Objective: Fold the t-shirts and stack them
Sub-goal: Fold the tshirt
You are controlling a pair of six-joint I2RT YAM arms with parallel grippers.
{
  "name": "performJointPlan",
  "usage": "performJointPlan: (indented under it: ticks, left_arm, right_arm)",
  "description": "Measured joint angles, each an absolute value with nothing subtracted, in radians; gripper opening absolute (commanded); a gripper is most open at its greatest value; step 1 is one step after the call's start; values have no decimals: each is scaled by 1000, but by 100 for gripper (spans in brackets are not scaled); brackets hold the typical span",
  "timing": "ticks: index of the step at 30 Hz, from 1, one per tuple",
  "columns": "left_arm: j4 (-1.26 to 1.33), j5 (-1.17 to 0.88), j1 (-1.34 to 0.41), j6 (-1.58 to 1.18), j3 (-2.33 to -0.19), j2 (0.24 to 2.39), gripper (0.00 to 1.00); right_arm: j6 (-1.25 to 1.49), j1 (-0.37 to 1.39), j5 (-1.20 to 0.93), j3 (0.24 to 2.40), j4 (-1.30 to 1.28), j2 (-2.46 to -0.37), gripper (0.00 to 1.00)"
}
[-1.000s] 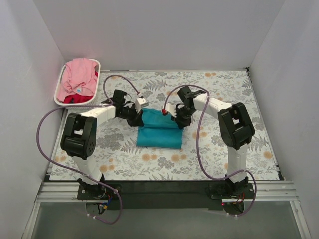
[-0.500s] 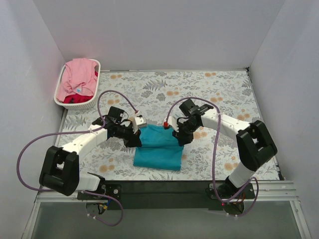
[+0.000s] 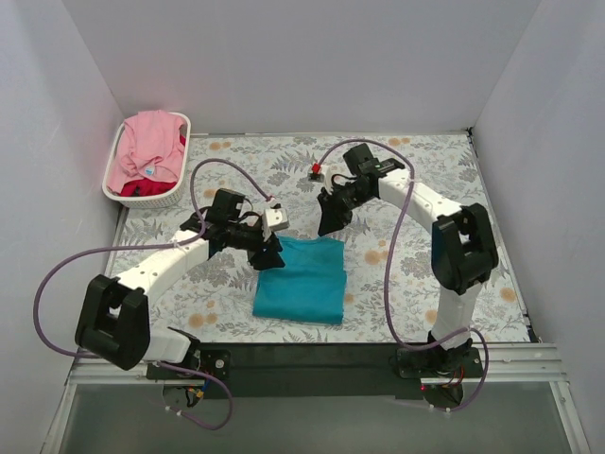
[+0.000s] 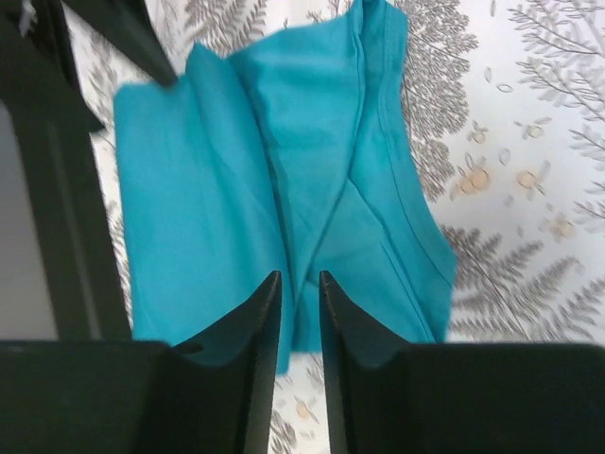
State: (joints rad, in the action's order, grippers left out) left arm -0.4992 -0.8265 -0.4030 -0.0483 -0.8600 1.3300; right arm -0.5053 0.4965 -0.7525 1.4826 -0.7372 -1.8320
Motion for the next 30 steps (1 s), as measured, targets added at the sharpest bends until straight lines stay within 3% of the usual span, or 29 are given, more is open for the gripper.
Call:
performJointPlan:
  ticks: [10, 24, 30]
  left_arm:
    - [-306, -753, -527, -50, -871, 1514, 45]
    - [-239, -715, -588, 4, -859, 1607, 35]
    - [-241, -716, -594, 12, -857, 1613, 4]
  right_arm:
    - [-308, 509, -889, 1540, -684, -2104, 25]
    - [-231, 533, -906, 1536, -585, -2173, 25]
    - [-231, 540, -904, 1508, -569, -2189, 25]
